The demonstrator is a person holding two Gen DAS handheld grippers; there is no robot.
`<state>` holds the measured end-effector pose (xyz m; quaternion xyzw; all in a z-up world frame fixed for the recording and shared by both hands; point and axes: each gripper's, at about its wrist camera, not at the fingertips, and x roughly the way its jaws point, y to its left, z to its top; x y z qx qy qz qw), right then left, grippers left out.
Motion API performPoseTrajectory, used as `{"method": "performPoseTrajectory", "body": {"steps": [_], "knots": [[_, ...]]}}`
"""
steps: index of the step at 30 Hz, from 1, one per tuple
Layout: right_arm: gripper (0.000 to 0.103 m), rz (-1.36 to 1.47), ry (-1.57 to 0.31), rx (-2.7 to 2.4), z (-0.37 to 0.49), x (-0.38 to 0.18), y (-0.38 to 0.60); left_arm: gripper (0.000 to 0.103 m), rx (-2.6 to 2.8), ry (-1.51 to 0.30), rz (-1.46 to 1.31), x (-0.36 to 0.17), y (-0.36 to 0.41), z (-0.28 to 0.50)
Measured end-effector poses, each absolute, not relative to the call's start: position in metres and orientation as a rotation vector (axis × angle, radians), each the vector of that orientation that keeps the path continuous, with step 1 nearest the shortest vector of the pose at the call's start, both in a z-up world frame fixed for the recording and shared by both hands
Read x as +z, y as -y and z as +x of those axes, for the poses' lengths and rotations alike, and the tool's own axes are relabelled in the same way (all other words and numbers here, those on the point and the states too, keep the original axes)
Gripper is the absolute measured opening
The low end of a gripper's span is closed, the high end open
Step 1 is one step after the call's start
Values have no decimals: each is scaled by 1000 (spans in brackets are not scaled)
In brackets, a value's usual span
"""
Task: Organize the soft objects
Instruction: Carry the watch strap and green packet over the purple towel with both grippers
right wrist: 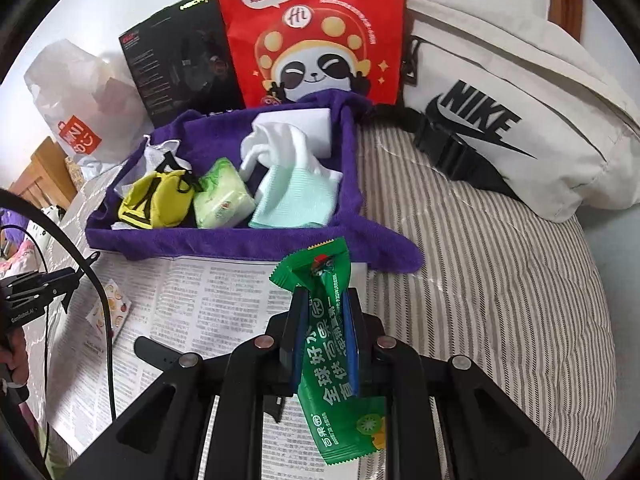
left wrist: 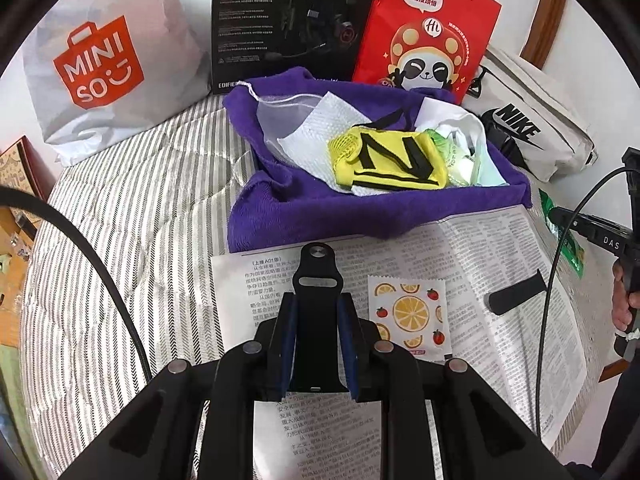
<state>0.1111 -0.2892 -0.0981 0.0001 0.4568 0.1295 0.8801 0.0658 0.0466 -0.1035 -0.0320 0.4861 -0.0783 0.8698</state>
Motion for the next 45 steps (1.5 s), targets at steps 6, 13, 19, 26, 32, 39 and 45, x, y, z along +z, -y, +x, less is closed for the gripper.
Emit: {"method": "performPoseTrajectory", "body": {"steps": [6, 13, 19, 26, 32, 39, 45], "knots": [[17, -18, -947, 296, 111, -92, 277, 20, -177, -1000, -56, -91, -44, 64], [17, -12, -936, 327, 120, -84, 265, 20, -180, -980, -43, -75, -44, 71], [17, -17, -932, 353, 135, -79, 253, 20, -194, -971, -35, -63, -40, 86], [17, -9, -923, 381, 162, -70, 241, 20, -196, -962, -16, -51, -39, 114], [17, -28, -929, 409, 187, -68, 226, 20, -200, -967, -8, -49, -36, 144], [17, -44, -954, 429, 213, -74, 212, 20, -191, -988, -11, -63, -37, 170], [17, -86, -940, 449, 232, -76, 198, 20, -192, -1003, -24, -72, -40, 185]]}}
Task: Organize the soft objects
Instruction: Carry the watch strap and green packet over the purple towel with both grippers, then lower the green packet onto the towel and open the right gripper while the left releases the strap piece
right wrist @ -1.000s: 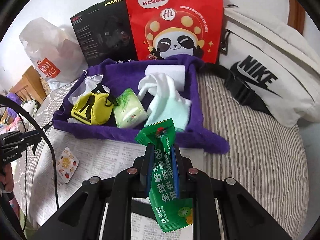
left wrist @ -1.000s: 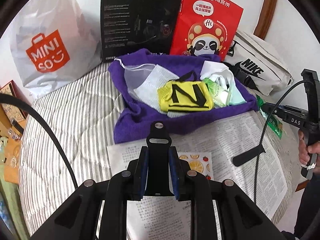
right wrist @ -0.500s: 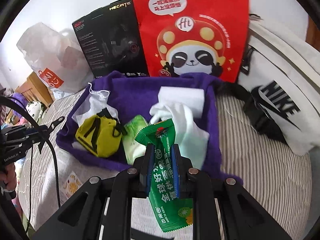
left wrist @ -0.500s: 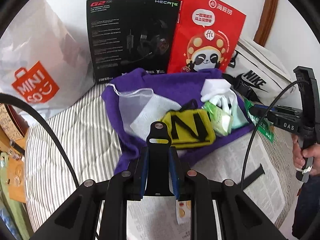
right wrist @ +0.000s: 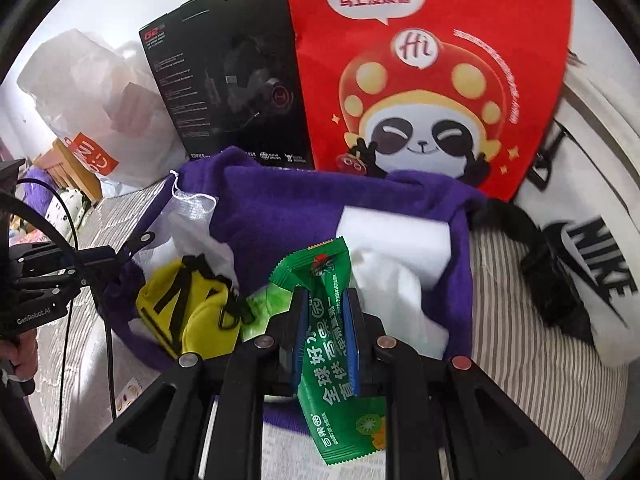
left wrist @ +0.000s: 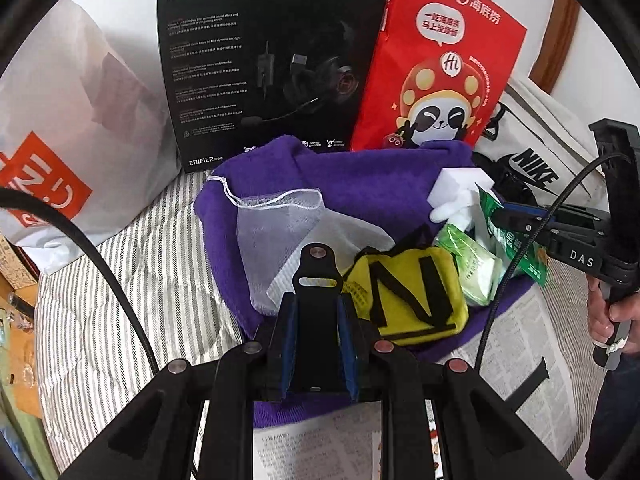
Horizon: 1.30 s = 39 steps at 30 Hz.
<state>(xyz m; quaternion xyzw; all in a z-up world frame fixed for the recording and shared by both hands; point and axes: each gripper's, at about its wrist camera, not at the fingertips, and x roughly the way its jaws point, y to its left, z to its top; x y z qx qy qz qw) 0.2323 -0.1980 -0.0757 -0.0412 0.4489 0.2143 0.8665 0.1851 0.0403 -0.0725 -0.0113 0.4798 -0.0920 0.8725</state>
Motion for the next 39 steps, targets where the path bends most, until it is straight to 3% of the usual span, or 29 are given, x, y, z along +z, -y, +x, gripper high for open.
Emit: {"method": "performPoseTrajectory", "body": {"steps": [14, 27, 33, 36, 39], "knots": [[22, -178, -936, 496, 256, -103, 184, 20, -184, -1055, -50, -105, -43, 209], [39, -180, -953, 521, 250, -105, 184, 21, -185, -1093, -73, -118, -45, 210], [55, -192, -956, 520, 245, -99, 182, 31, -180, -1102, -64, -116, -45, 209], [55, -175, -952, 512, 245, -95, 183, 33, -174, -1100, -68, -112, -46, 208], [55, -157, -940, 508, 243, -86, 185, 43, -161, -1089, -68, -105, -47, 206]]}}
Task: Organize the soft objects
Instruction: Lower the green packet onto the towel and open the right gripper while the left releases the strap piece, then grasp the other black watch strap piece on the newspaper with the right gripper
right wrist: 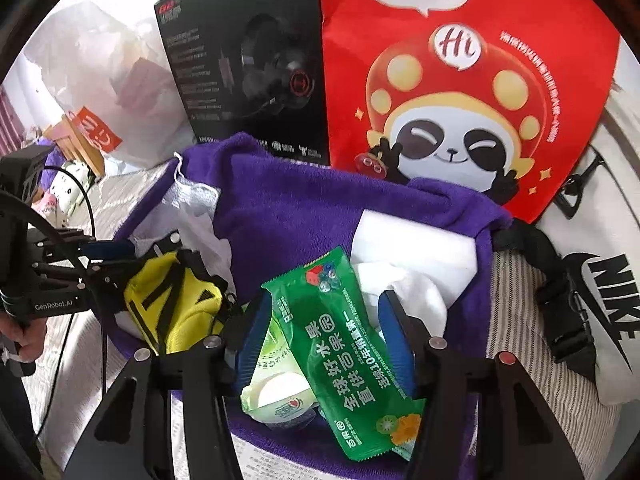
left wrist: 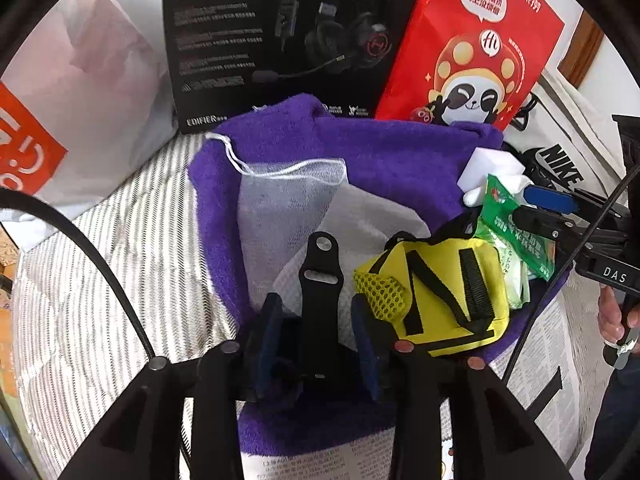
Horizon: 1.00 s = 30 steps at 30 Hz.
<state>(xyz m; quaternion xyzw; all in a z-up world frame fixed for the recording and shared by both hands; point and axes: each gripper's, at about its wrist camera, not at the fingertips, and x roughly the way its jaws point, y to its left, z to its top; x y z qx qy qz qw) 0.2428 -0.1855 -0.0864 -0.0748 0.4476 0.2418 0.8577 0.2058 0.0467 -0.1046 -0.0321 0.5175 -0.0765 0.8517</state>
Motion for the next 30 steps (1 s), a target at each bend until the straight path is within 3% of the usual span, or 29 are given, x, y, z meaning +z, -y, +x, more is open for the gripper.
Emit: {"method": "performPoseTrajectory", "body": {"steps": [14, 18, 21, 30], "knots": [[58, -112, -896, 460, 182, -49, 212, 46, -183, -1005, -51, -59, -39, 158], [61, -126, -900, 455, 153, -52, 218, 49, -203, -1010, -46, -62, -34, 137], [69, -129, -905, 456, 129, -59, 225, 51, -219, -1021, -36, -70, -28, 118], [71, -157, -962, 517, 73, -103, 225, 51, -230, -1073, -41, -101, -16, 86]]}}
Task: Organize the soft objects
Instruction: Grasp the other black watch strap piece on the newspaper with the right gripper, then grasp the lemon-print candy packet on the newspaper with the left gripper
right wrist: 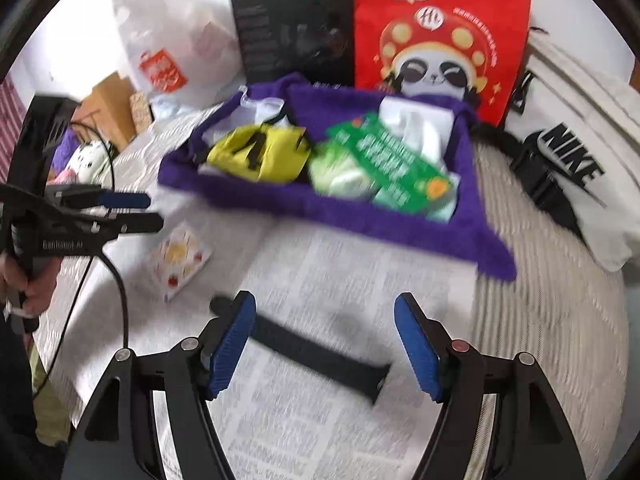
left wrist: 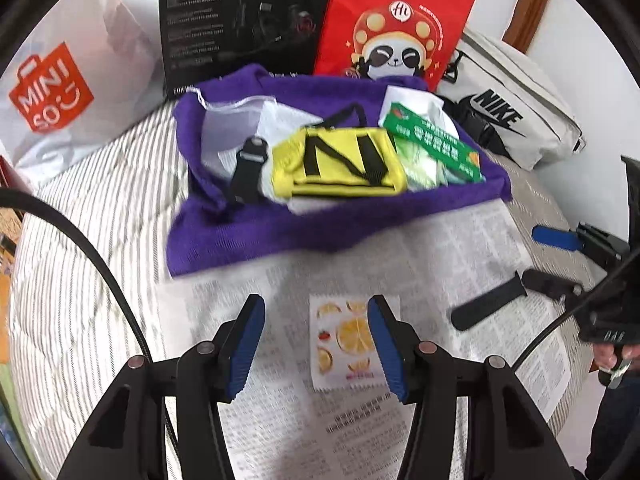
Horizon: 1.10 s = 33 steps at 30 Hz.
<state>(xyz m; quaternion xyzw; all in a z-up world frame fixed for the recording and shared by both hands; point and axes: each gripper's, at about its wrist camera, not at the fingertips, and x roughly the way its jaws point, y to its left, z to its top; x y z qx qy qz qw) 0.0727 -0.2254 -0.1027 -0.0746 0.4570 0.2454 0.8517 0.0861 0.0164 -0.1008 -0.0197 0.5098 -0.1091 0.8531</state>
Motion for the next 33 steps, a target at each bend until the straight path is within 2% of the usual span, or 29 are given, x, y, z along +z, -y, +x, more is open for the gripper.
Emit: {"method": "performPoseTrajectory", "body": {"steps": [13, 25, 26, 28, 29, 33], "knots": [[71, -346, -932, 510, 55, -143, 198, 51, -209, -1082, -60, -107, -21, 65], [71, -173, -985, 355, 110, -148, 224, 51, -191, -1088, -63, -109, -26, 64], [67, -171, -986, 360, 110, -148, 226, 51, -192, -1089, -60, -110, -26, 64], [45, -179, -983, 370, 106, -146, 228, 51, -192, -1090, -59, -110, -26, 65], [23, -177, -987, 388, 103, -145, 229, 51, -192, -1090, -61, -110, -26, 65], [19, -169, -1037, 432, 93, -141, 229, 51, -194, -1086, -72, -111, -27, 66]]}}
